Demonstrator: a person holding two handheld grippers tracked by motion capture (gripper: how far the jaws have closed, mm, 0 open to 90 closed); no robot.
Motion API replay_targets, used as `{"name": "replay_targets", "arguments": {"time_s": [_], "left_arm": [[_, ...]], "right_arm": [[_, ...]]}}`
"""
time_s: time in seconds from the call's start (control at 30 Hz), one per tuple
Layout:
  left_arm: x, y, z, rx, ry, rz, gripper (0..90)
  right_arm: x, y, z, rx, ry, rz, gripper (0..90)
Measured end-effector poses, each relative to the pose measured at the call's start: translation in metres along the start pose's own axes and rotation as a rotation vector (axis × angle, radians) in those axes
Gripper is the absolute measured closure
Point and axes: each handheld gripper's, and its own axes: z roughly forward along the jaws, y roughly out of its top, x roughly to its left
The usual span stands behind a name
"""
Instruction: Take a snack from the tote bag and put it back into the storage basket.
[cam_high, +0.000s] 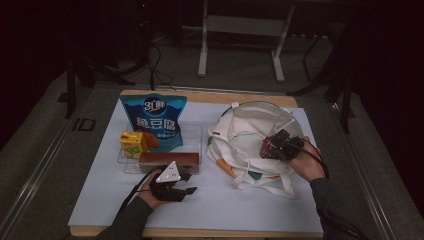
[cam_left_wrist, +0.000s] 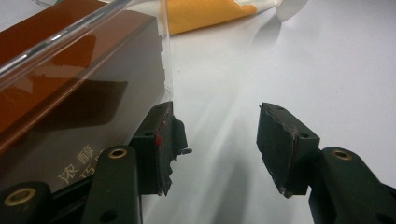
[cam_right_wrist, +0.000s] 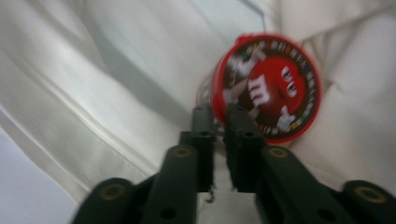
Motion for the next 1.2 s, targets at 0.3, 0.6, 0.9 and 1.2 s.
{"name": "replay_targets", "arguments": {"time_s": [0.3,0.6,0.9,1.2], "left_arm": [[0.000,0.000,0.000,0.001,0.002,0.001,46.6],[0.000,0.000,0.000,0.003,0.000,0.000,46.3],[0.000,0.000,0.001,0.003,0.000,0.001,46.3],[0.000,0.000,0.001,0.003,-0.001,0.002,46.2]], "right_arm": [[-0.012,0.013,-0.009,-0.056,0.007,0.111,55.7],[-0.028,0.016,0.000,-0.068,0.017,0.243,44.0],[-0.030,0.023,0.012,-0.034,-0.001,0.313,30.7],[-0.028,0.026,0.024,0.012,-0.017,0.342,23.2]]}}
